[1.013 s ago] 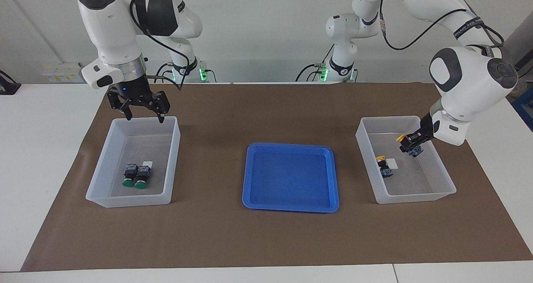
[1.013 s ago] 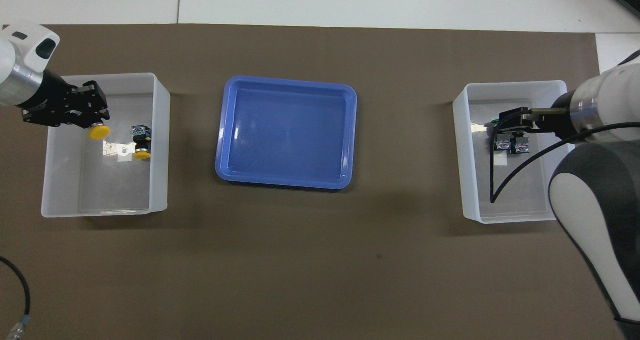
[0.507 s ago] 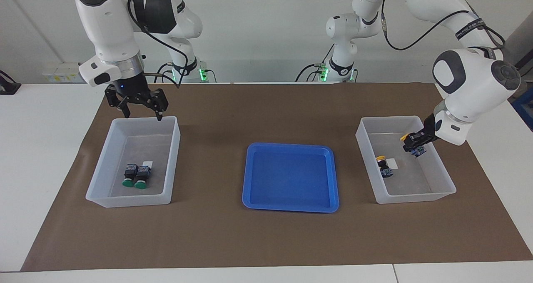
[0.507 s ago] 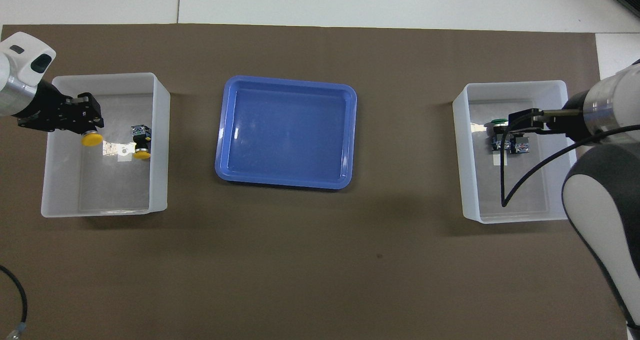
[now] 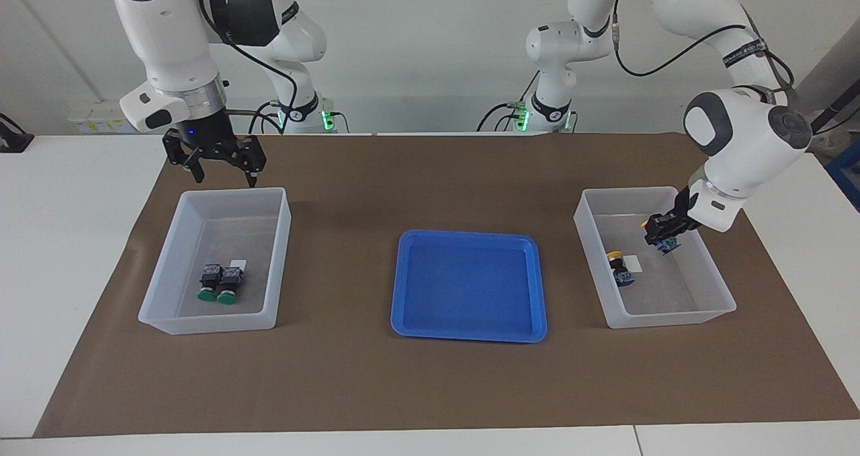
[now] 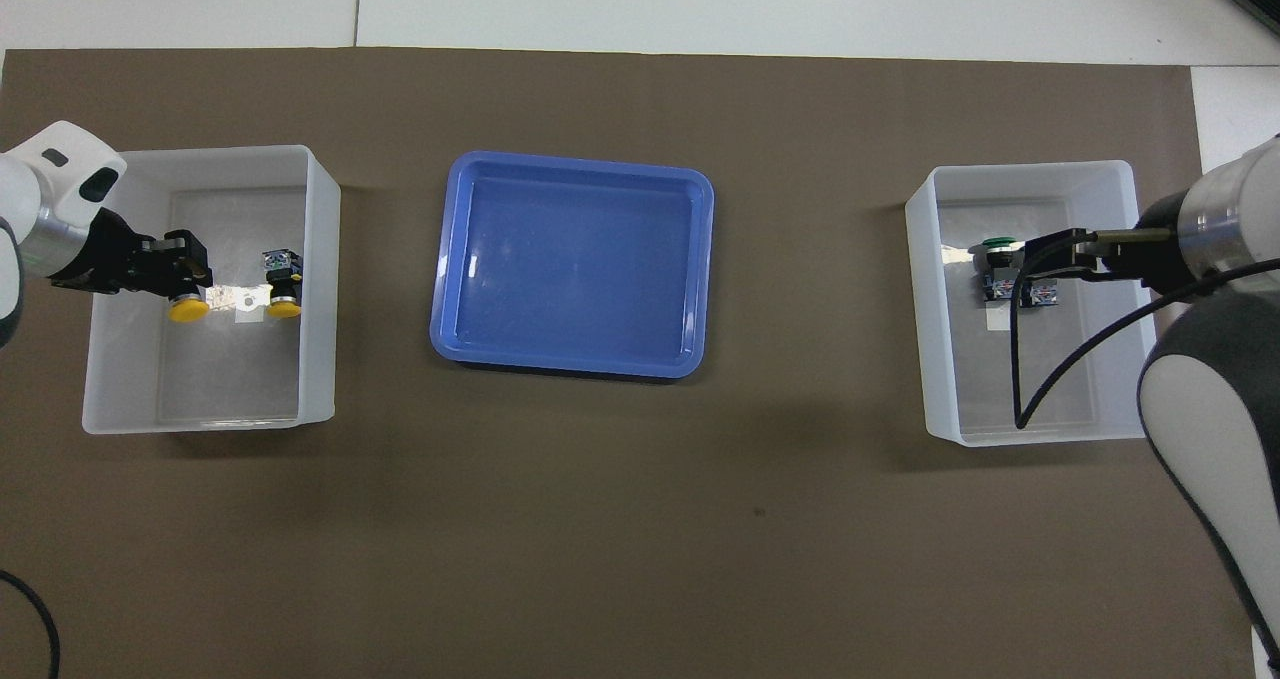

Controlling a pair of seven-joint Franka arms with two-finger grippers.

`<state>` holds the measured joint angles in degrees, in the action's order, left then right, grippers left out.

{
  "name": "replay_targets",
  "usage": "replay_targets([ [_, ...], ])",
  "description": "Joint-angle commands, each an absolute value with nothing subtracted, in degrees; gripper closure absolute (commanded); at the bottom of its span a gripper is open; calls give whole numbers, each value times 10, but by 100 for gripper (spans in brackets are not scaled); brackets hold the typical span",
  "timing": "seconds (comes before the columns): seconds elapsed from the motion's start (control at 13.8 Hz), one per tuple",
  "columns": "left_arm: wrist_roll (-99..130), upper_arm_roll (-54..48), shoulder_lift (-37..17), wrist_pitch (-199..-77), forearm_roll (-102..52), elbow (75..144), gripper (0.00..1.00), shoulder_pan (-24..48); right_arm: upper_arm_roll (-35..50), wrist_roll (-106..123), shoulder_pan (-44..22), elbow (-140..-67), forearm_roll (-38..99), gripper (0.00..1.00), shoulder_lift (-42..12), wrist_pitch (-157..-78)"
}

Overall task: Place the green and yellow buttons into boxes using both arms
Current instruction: 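Lower the yellow button into the bin and open the left gripper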

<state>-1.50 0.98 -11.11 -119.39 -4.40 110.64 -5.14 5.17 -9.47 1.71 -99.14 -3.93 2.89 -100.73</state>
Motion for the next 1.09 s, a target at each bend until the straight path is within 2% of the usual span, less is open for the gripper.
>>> replay_targets([
  [0.0, -25, 8, -88, -1245, -45, 1170, 100, -55, 12, -86, -21, -989, -24, 0, 35, -987],
  [0.22, -28, 8, -90, -1294, -44, 1208, 100, -55, -4, -84, -33, -988, -24, 0, 36, -976],
  [0.65, -32, 8, -98, -1315, -44, 1223, 100, -56, -4, -82, -30, -960, 21, 0, 29, -937],
  [0.72, -33, 8, -98, -1314, -44, 1223, 80, -56, -4, -82, -27, -954, 23, 0, 27, -933],
  [0.94, -33, 8, -98, -1310, -44, 1218, 40, -55, -5, -80, -26, -950, 12, 0, 26, -934],
  [1.01, -33, 8, -98, -1307, -43, 1216, 33, -55, -5, -79, -26, -948, 8, 0, 24, -934],
])
